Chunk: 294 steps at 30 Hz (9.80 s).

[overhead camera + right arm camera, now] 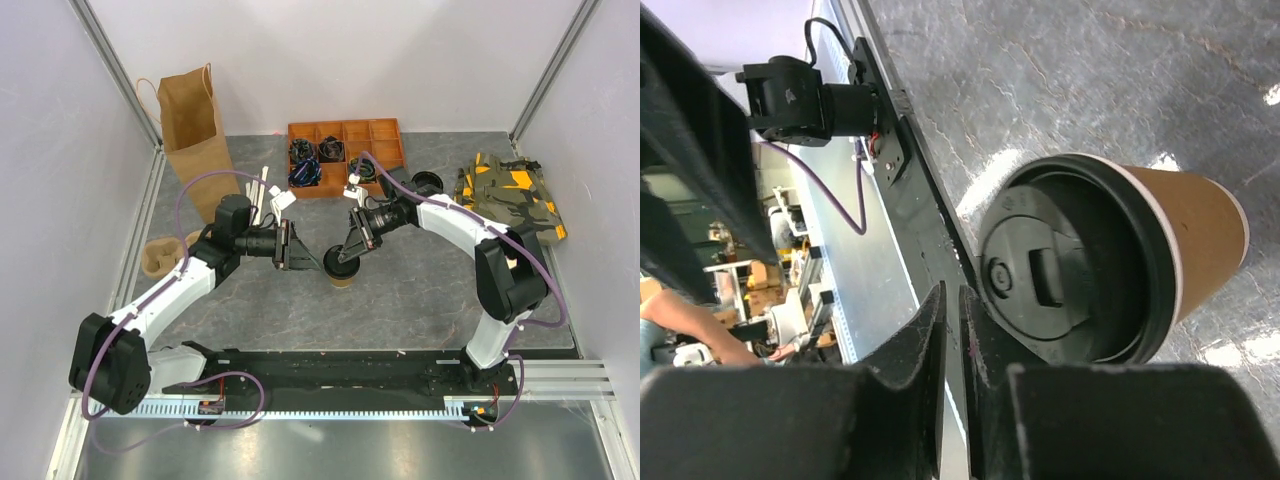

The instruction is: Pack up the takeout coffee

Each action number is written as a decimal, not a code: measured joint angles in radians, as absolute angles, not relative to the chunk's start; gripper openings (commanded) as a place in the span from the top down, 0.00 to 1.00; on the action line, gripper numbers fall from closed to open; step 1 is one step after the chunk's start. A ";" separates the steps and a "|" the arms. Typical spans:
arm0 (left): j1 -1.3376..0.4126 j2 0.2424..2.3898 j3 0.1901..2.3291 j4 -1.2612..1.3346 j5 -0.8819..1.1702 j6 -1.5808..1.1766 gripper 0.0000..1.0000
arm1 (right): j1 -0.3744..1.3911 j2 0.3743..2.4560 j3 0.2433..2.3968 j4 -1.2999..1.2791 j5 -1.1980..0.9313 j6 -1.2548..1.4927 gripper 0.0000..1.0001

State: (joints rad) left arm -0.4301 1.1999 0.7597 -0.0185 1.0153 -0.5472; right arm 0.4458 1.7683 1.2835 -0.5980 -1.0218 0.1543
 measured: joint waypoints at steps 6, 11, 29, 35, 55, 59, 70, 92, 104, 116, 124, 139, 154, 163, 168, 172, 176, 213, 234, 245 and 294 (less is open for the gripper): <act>-0.435 1.204 0.759 0.002 0.986 -0.557 0.65 | 0.435 1.821 1.224 -0.548 -1.045 0.166 0.88; -0.464 1.205 0.776 -0.087 0.899 -0.504 0.69 | 0.423 1.843 1.217 -0.534 -1.099 0.171 0.89; -0.701 1.401 1.133 -0.464 0.354 -0.072 0.79 | 0.405 1.884 1.213 -0.530 -1.172 0.188 0.91; -0.723 1.486 1.135 -0.462 0.323 -0.049 0.82 | 0.399 1.894 1.213 -0.530 -1.180 0.191 0.91; -0.725 1.546 1.136 -0.454 0.296 -0.043 0.83 | 0.392 1.871 1.281 -0.586 -1.095 0.185 0.82; -0.725 1.546 1.136 -0.454 0.296 -0.043 0.83 | 0.391 1.781 1.352 -0.639 -0.945 0.146 0.80; -0.725 1.559 1.147 -0.455 0.305 -0.043 0.84 | 0.493 1.518 1.336 -0.650 -0.479 0.112 0.78; -0.722 1.569 1.151 -0.450 0.324 -0.045 0.84 | 0.513 1.602 1.227 -0.607 -0.412 0.157 0.73; -0.722 1.571 1.153 -0.449 0.324 -0.046 0.84 | 0.507 1.432 1.203 -0.566 -0.378 0.228 0.73; -0.719 1.581 1.159 -0.447 0.340 -0.046 0.85 | 0.491 1.539 1.059 -0.501 -0.425 0.264 0.80; -0.719 1.591 1.166 -0.441 0.347 -0.047 0.85 | 0.481 1.516 1.086 -0.556 -0.421 0.255 0.75; -0.719 1.591 1.166 -0.440 0.348 -0.047 0.85 | 0.480 1.491 1.137 -0.497 -0.451 0.296 0.78; -0.708 1.597 1.169 -0.439 0.375 -0.047 0.84 | 0.475 1.541 1.087 -0.440 -0.447 0.302 0.78; -0.686 1.596 1.185 -0.474 0.396 -0.048 0.77 | 0.476 1.475 1.134 -0.510 -0.466 0.292 0.76; -0.675 1.582 1.187 -0.500 0.398 -0.062 0.74 | 0.480 1.451 1.148 -0.494 -0.505 0.316 0.78; -0.670 1.569 1.187 -0.515 0.397 -0.069 0.74 | 0.482 1.480 1.147 -0.469 -0.539 0.346 0.79; -0.669 1.562 1.188 -0.525 0.398 -0.074 0.73 | 0.485 1.517 1.145 -0.450 -0.565 0.367 0.80; -0.716 1.516 1.278 -0.522 0.314 -0.126 0.78 | 0.490 1.535 1.036 -0.399 -0.582 0.406 0.84; -0.720 1.584 1.190 -0.467 0.308 -0.110 0.76 | 0.479 1.532 0.999 -0.343 -0.611 0.423 0.85; -0.720 1.523 1.221 -0.485 0.353 -0.123 0.71 | 0.480 1.485 1.034 -0.398 -0.632 0.416 0.81; -0.584 1.097 0.844 -0.390 0.458 -0.277 0.12 | 0.534 1.357 1.055 -0.498 -0.403 0.221 0.02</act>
State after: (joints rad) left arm -0.5838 1.0969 0.8436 -0.3897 0.4580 -0.2771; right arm 0.5343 1.3571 1.0550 -0.4984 -0.4026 0.2211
